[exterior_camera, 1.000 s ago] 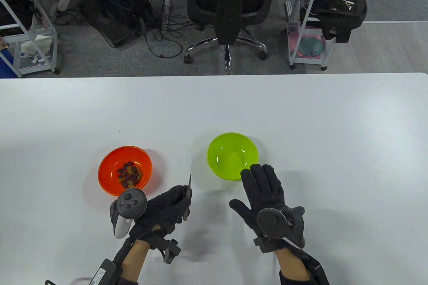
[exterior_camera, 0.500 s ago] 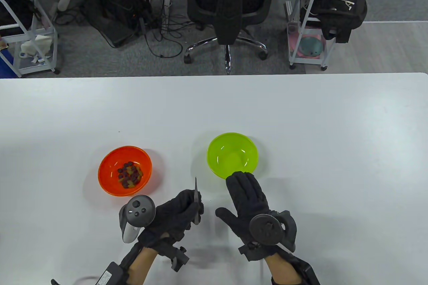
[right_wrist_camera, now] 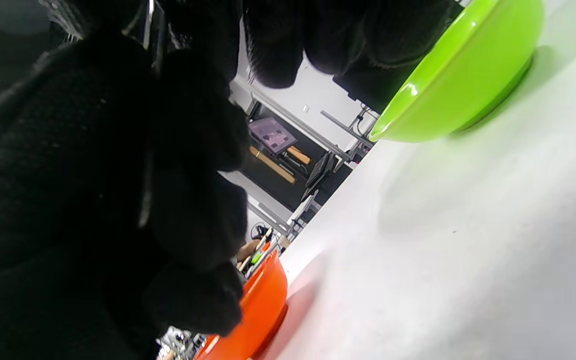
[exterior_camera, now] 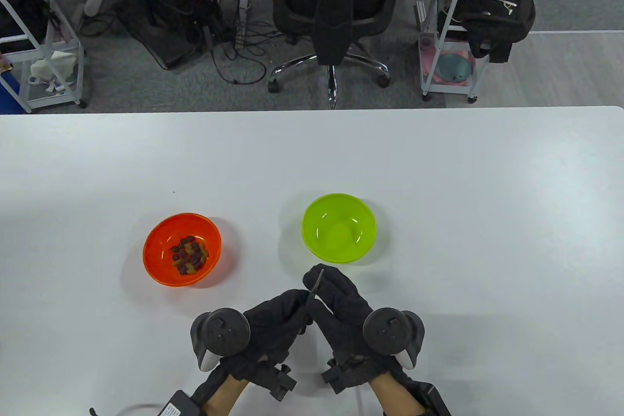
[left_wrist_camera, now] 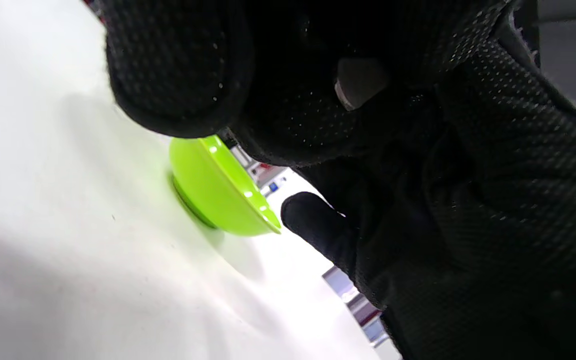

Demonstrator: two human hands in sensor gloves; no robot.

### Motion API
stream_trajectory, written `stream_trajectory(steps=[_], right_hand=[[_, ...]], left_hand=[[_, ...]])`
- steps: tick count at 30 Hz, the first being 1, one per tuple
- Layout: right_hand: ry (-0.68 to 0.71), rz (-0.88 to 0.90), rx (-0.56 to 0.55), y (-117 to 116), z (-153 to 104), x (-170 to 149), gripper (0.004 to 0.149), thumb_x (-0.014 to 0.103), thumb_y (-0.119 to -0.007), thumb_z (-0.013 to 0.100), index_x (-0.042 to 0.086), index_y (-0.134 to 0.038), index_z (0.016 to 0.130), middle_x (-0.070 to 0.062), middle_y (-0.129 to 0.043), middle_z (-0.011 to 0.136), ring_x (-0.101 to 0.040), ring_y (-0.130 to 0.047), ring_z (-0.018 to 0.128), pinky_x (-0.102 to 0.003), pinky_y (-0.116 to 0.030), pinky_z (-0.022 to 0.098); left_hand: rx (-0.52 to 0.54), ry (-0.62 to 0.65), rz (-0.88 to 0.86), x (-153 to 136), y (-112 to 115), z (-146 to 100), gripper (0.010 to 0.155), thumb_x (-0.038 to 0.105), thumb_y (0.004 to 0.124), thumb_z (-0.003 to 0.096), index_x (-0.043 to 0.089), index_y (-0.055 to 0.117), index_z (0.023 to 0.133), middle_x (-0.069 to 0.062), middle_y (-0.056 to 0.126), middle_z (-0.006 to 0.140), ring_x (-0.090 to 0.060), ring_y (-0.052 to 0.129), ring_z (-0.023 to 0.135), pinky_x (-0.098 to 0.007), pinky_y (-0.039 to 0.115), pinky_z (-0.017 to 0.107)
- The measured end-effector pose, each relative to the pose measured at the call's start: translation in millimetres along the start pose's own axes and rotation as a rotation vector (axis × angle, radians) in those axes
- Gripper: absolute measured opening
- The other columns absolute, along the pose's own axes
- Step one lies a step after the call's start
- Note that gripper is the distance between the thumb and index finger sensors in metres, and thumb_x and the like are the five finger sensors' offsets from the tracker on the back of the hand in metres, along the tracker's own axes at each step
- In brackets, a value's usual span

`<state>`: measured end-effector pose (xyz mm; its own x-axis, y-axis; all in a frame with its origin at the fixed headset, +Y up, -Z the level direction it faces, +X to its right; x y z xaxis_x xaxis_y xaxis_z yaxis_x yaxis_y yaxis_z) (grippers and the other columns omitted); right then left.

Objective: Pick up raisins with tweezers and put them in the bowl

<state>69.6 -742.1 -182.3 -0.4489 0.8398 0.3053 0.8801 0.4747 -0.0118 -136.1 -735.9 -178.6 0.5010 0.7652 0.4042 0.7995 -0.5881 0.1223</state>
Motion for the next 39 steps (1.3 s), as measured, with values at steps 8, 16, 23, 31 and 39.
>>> stream_trajectory(steps=[8,16,23,31,39], right_hand=[[-0.079,0.228,0.001,-3.2,1.6,-10.4,0.041,0.05,-0.068,0.055,0.034,-0.082,0.091,0.0,-0.079,0.105,-0.032,-0.08,0.101,-0.054,-0.07,0.069],[-0.047,0.239,-0.001,11.6,8.9,-18.7,0.042,0.048,-0.069,0.052,0.033,-0.083,0.089,-0.002,-0.099,0.085,-0.026,-0.105,0.075,-0.044,-0.086,0.054],[-0.074,0.273,-0.027,18.6,9.1,-26.7,0.041,0.05,-0.062,0.055,0.035,-0.078,0.09,0.006,-0.097,0.07,-0.016,-0.107,0.053,-0.037,-0.09,0.042],[-0.078,0.261,-0.12,30.7,6.7,-30.7,0.042,0.053,-0.058,0.057,0.036,-0.076,0.091,0.011,-0.093,0.062,-0.007,-0.1,0.04,-0.026,-0.089,0.035],[-0.086,0.247,-0.17,43.8,8.1,-34.7,0.044,0.055,-0.058,0.058,0.034,-0.076,0.092,0.013,-0.089,0.058,0.002,-0.089,0.024,-0.018,-0.084,0.023]], left_hand=[[0.062,0.03,0.181,7.8,1.4,-5.8,0.047,0.056,0.077,0.0517,0.023,0.092,0.082,0.003,0.108,0.056,-0.014,0.11,0.029,-0.029,0.096,0.023],[0.137,0.003,0.232,-10.7,-30.8,-5.3,0.055,0.06,0.076,0.0518,0.024,0.084,0.094,0.002,0.103,0.067,-0.017,0.107,0.037,-0.032,0.094,0.029],[0.341,-0.192,0.168,-43.5,-96.5,-16.4,0.06,0.06,0.073,0.0539,0.021,0.079,0.1,0.0,0.101,0.068,-0.021,0.106,0.038,-0.033,0.093,0.028],[0.483,-0.445,0.12,-95.1,-161.1,-39.4,0.065,0.056,0.075,0.0555,0.015,0.072,0.106,-0.004,0.102,0.061,-0.023,0.105,0.031,-0.034,0.091,0.023],[0.331,-0.755,0.184,-131.7,-173.7,-47.8,0.076,0.058,0.073,0.0568,0.011,0.054,0.114,-0.002,0.103,0.058,-0.019,0.105,0.028,-0.03,0.092,0.022]])
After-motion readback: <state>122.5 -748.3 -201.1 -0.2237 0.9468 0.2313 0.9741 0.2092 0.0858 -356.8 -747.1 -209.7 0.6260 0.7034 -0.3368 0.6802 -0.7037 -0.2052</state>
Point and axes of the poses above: the tracker on the back of each hand, its own x axis roughly to the thumb side, its own z axis roughly from the wrist to the fingertips, y = z × x, the point moved 2 cm from there along z, roughly from the wrist to the fingertips
